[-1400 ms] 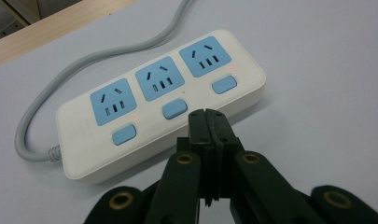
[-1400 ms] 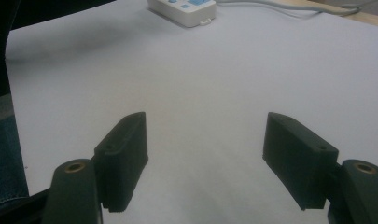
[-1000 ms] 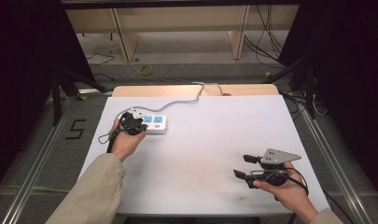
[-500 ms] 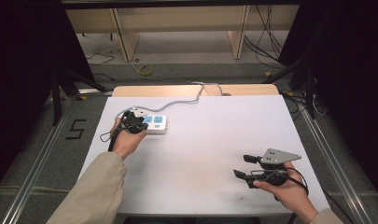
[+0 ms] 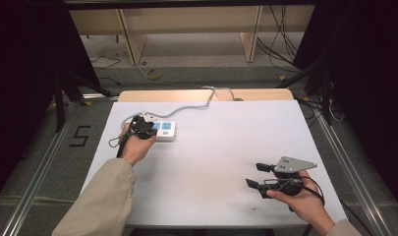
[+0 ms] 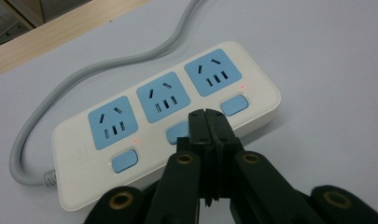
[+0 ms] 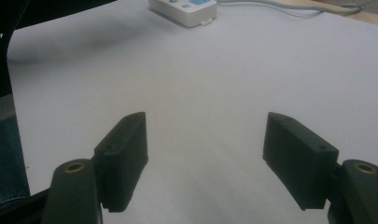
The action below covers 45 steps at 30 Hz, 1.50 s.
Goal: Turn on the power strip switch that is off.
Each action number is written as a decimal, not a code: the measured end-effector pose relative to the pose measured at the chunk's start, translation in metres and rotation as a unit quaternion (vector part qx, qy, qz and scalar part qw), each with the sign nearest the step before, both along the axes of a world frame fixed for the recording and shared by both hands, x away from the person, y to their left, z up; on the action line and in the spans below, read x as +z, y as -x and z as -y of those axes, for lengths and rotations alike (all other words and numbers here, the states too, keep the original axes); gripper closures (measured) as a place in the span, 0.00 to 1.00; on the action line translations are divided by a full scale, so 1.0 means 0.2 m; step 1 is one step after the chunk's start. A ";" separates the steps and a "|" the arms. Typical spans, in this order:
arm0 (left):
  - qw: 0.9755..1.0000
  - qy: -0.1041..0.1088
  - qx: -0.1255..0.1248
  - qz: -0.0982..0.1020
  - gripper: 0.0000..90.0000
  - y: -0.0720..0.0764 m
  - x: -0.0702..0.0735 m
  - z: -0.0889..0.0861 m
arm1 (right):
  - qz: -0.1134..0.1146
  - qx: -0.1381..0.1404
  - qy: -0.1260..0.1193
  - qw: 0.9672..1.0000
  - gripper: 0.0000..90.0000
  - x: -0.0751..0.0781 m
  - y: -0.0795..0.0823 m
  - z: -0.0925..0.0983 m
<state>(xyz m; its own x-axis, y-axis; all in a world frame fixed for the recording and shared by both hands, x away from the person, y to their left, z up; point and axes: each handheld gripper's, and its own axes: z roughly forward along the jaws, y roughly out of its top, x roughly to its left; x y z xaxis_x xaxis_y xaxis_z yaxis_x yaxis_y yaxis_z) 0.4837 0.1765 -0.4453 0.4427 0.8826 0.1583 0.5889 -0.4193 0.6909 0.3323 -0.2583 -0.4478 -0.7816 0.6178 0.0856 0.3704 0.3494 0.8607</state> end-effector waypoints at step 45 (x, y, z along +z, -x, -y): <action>1.000 0.000 0.018 -0.012 1.00 -0.12 -0.05 -0.02 | 0.000 0.001 0.003 1.000 0.35 0.00 0.00 0.00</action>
